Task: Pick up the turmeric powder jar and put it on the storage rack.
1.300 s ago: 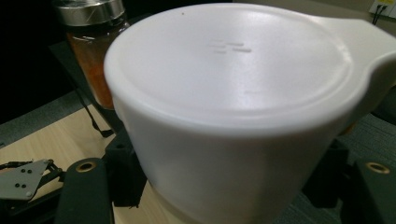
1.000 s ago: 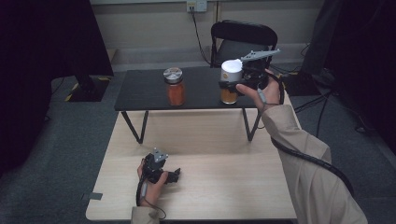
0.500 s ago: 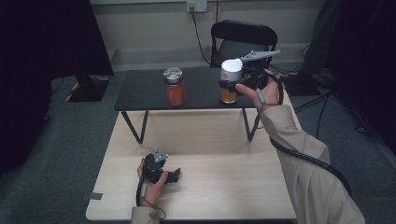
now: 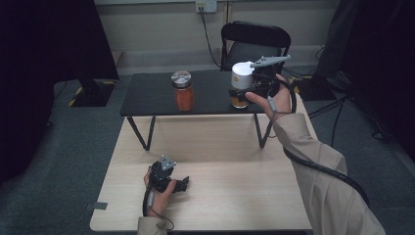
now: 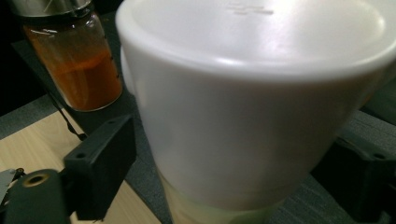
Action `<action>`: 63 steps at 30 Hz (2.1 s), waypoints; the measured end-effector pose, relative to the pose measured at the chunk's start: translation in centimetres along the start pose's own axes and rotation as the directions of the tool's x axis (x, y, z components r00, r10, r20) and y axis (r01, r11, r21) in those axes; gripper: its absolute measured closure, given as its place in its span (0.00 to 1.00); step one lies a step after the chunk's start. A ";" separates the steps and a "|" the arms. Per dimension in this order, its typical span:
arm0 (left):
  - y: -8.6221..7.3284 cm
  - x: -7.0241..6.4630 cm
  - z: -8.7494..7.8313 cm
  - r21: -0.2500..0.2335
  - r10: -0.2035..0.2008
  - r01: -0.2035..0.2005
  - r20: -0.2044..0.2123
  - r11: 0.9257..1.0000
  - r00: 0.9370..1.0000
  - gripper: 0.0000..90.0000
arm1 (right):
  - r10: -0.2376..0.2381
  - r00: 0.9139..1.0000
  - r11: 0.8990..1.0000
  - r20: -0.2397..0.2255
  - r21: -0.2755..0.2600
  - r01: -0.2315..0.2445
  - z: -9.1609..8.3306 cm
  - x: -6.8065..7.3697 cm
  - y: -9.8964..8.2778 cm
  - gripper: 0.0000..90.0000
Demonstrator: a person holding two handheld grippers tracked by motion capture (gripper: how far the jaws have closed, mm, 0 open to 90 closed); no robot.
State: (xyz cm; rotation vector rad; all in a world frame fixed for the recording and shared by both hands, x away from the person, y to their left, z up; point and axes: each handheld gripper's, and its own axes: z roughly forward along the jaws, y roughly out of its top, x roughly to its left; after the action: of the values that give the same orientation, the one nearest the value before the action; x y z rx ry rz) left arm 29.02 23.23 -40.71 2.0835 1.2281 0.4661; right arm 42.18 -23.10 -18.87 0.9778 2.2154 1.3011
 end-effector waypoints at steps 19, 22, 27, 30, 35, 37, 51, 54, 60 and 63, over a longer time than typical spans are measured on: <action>0.0 0.0 0.0 0.000 0.001 -0.001 0.000 1.000 1.000 0.00 | 0.027 1.000 1.000 0.002 -0.014 -0.027 -1.5 0.1 -0.8 0.01; 0.0 0.0 0.0 0.000 0.000 0.000 0.000 1.000 1.000 0.00 | 0.024 1.000 1.000 0.004 -0.011 -0.024 -1.6 0.2 -0.9 0.01; 0.0 0.0 0.0 0.000 0.000 0.000 0.000 1.000 1.000 0.00 | 0.024 1.000 1.000 -0.001 -0.004 -0.024 -2.0 0.3 -1.2 0.01; 0.0 0.0 0.0 -0.001 0.000 0.000 0.000 1.000 1.000 0.00 | 0.018 1.000 1.000 -0.003 -0.004 -0.018 -2.1 0.4 -1.4 0.01; 0.0 0.0 0.0 -0.001 0.000 0.000 0.000 1.000 1.000 0.00 | 0.019 1.000 1.000 -0.003 -0.002 -0.019 -2.3 0.6 -1.7 0.01; 0.0 0.0 0.0 -0.001 -0.001 0.001 0.000 1.000 1.000 0.00 | 0.016 1.000 1.000 -0.005 0.002 -0.016 -2.4 0.6 -2.0 0.01; 0.0 0.0 0.0 -0.002 0.000 0.000 0.000 1.000 1.000 0.00 | 0.021 1.000 1.000 -0.022 -0.005 -0.021 -2.9 0.5 -3.7 0.01; 0.0 0.0 0.0 -0.002 0.000 0.000 0.000 1.000 1.000 0.00 | 0.022 0.999 1.000 -0.027 -0.013 -0.023 -3.2 0.5 -4.0 0.01; 0.0 0.0 0.0 -0.002 0.000 0.000 0.000 1.000 1.000 0.00 | 0.027 0.999 1.000 -0.032 -0.013 -0.027 -3.6 0.5 -4.5 0.01; 0.0 0.0 0.0 -0.002 0.000 0.000 0.000 1.000 1.000 0.00 | 0.024 0.999 1.000 -0.034 -0.014 -0.025 -3.8 0.6 -4.8 0.01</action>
State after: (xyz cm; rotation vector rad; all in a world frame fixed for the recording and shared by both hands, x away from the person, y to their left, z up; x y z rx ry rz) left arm 29.00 23.23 -40.75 2.0816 1.2273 0.4676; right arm 37.63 -26.49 -21.19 0.9874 2.2221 1.3521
